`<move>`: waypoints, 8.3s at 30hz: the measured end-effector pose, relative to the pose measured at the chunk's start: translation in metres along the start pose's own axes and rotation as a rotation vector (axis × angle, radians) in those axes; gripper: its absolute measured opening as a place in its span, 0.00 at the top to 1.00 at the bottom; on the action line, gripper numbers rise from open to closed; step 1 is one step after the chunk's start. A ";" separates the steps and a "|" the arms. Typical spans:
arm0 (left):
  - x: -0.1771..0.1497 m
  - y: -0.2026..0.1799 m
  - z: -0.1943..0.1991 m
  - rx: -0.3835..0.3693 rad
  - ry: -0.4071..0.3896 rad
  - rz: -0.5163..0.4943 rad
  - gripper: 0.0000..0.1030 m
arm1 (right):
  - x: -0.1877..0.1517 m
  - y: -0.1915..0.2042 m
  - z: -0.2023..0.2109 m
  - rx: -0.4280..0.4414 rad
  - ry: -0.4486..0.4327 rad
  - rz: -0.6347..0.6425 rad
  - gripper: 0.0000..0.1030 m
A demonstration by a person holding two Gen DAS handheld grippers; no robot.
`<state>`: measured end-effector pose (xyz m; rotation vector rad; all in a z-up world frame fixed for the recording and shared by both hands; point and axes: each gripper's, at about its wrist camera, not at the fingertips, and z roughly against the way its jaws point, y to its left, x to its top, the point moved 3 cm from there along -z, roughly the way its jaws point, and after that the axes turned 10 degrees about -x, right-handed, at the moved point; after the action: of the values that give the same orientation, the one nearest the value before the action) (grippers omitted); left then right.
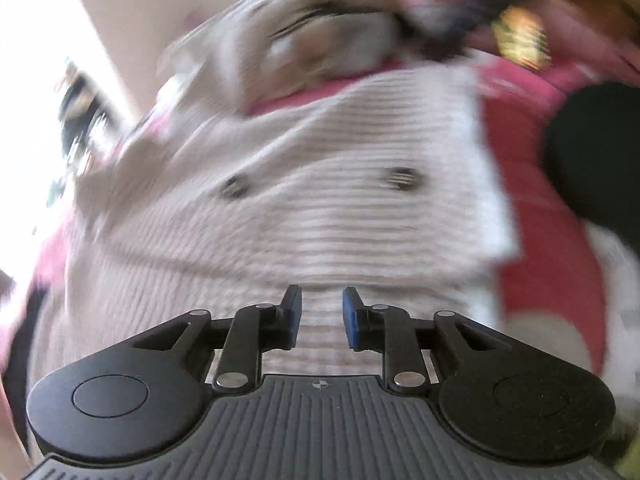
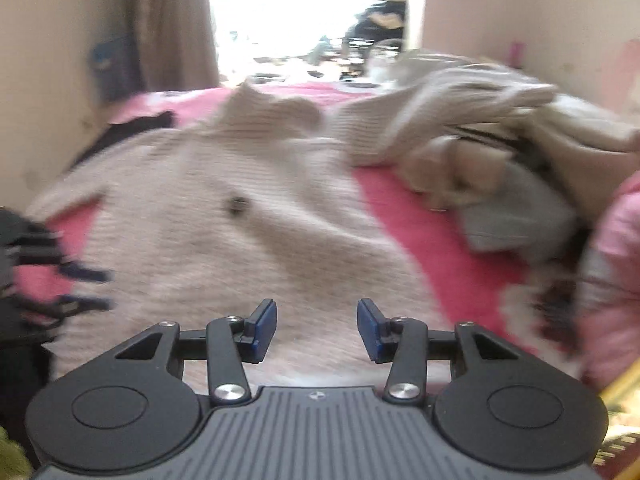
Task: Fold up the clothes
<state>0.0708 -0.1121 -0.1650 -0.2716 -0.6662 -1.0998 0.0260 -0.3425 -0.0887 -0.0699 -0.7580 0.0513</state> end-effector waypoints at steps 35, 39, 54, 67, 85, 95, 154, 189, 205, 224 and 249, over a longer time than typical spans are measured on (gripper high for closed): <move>0.005 0.234 -0.105 0.055 -0.319 0.773 0.68 | 0.274 -0.032 -0.317 0.173 0.099 -0.512 0.46; 0.004 0.235 -0.106 0.062 -0.319 0.770 0.68 | 0.305 -0.012 -0.359 0.277 0.271 -0.664 0.42; 0.012 0.217 -0.107 0.175 -0.289 0.577 0.67 | 0.314 0.018 -0.428 0.093 0.430 -0.810 0.81; 0.007 0.225 -0.112 0.183 -0.280 0.606 0.66 | 0.293 -0.021 -0.432 0.275 0.269 -0.879 0.55; 0.027 0.208 -0.080 0.156 -0.386 0.540 0.66 | 0.109 -0.100 -0.084 -0.135 0.269 -0.221 0.73; 0.031 0.179 -0.110 0.215 -0.168 0.395 0.66 | -0.018 -0.081 -0.050 -0.197 0.271 -0.265 0.76; -0.027 0.120 -0.073 -0.596 0.023 1.170 0.63 | -0.107 0.022 -0.059 0.587 0.268 -1.357 0.96; 0.006 0.105 -0.070 -0.284 -0.028 0.857 0.87 | -0.101 0.062 -0.081 0.365 0.440 -0.983 0.97; 0.035 0.036 -0.038 -0.317 -0.080 0.495 0.79 | -0.089 0.065 -0.061 0.260 0.430 -0.782 0.83; 0.006 0.017 -0.062 -0.386 -0.044 0.385 0.77 | -0.067 -0.156 -0.057 -0.073 0.298 -0.788 0.48; 0.002 0.034 -0.068 -0.465 -0.055 0.522 0.77 | -0.071 -0.113 -0.042 -0.060 0.064 -0.449 0.55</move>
<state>0.1256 -0.1338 -0.2120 -0.8288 -0.3460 -0.7294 0.0056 -0.4623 -0.1586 0.0425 -0.6965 -0.3995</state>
